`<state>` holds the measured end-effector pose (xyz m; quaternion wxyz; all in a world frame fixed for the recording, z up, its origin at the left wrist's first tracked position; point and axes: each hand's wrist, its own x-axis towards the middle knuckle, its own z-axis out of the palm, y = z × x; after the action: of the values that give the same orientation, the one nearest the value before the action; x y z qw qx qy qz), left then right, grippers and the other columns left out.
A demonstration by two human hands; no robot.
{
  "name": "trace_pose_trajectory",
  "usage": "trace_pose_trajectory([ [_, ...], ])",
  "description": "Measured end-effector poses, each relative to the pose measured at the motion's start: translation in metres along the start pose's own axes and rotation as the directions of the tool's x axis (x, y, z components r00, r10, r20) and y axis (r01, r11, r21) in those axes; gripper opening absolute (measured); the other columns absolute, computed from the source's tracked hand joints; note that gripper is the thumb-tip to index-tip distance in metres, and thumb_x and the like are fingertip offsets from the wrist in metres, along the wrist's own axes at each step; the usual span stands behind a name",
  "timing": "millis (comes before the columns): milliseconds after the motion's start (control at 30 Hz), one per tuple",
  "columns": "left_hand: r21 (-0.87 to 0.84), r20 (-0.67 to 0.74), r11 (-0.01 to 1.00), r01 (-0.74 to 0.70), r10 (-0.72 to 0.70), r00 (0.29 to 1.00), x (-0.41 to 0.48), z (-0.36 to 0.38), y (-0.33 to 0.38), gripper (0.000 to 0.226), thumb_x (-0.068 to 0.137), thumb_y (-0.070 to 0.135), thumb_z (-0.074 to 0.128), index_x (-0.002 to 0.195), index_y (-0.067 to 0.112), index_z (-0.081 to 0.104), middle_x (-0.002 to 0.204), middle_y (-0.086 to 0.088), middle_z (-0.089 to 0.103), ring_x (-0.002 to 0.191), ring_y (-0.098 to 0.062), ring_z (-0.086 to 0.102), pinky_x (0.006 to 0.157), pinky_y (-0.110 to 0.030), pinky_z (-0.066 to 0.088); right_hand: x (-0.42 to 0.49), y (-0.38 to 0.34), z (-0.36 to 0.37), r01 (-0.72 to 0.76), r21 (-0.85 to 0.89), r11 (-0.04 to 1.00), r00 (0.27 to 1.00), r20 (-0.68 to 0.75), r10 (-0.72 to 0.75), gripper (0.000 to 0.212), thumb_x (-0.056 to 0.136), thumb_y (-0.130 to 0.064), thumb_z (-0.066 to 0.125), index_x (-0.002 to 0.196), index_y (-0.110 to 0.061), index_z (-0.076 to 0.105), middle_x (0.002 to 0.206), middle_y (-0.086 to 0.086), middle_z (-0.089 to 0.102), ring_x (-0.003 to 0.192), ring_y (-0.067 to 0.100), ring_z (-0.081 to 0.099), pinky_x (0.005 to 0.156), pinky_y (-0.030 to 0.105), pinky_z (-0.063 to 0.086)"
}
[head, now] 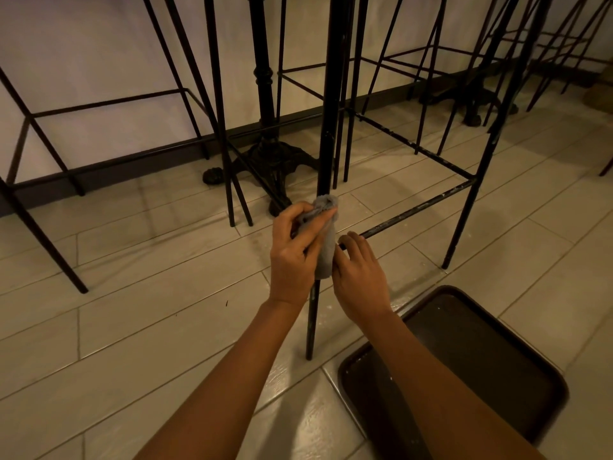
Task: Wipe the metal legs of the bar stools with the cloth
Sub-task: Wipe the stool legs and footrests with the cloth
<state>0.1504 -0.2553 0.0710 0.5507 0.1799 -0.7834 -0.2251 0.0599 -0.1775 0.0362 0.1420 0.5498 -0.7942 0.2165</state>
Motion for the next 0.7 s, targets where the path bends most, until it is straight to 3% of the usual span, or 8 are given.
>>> trace_pose_trajectory([
  [167,-0.014,0.067,0.998,0.059,-0.058,0.996,-0.026,0.0,-0.007,0.033,0.093,0.022,0.049,0.122,0.009,0.056,0.122,-0.007,0.043,0.116,-0.02,0.046,0.102,-0.034,0.044,0.001,-0.001,0.0,-0.008,-0.008,1.0,1.0,0.025,0.008,0.042,0.09,-0.023,0.031,0.112,-0.004,0.061,0.116,0.02,0.061,0.12,0.036,0.051,0.1,0.047,0.044],
  [433,-0.055,0.027,0.996,0.07,-0.069,0.997,-0.017,0.004,0.002,0.033,0.089,0.01,0.054,0.122,0.007,0.057,0.123,-0.006,0.042,0.118,-0.019,0.046,0.103,-0.036,0.044,0.001,-0.002,0.0,-0.02,0.016,1.0,1.0,0.012,0.02,0.039,0.09,-0.02,0.034,0.114,-0.003,0.06,0.117,0.019,0.061,0.121,0.036,0.05,0.101,0.046,0.044],
  [700,-0.072,0.086,0.989,0.127,-0.121,0.989,-0.043,0.002,-0.005,0.036,0.094,0.025,0.046,0.121,0.006,0.057,0.126,-0.012,0.046,0.121,-0.007,0.042,0.106,-0.02,0.037,-0.001,0.0,0.0,-0.016,0.01,1.0,0.999,0.032,0.016,0.041,0.089,-0.023,0.033,0.12,-0.007,0.054,0.12,0.018,0.058,0.123,0.034,0.046,0.103,0.045,0.042],
])
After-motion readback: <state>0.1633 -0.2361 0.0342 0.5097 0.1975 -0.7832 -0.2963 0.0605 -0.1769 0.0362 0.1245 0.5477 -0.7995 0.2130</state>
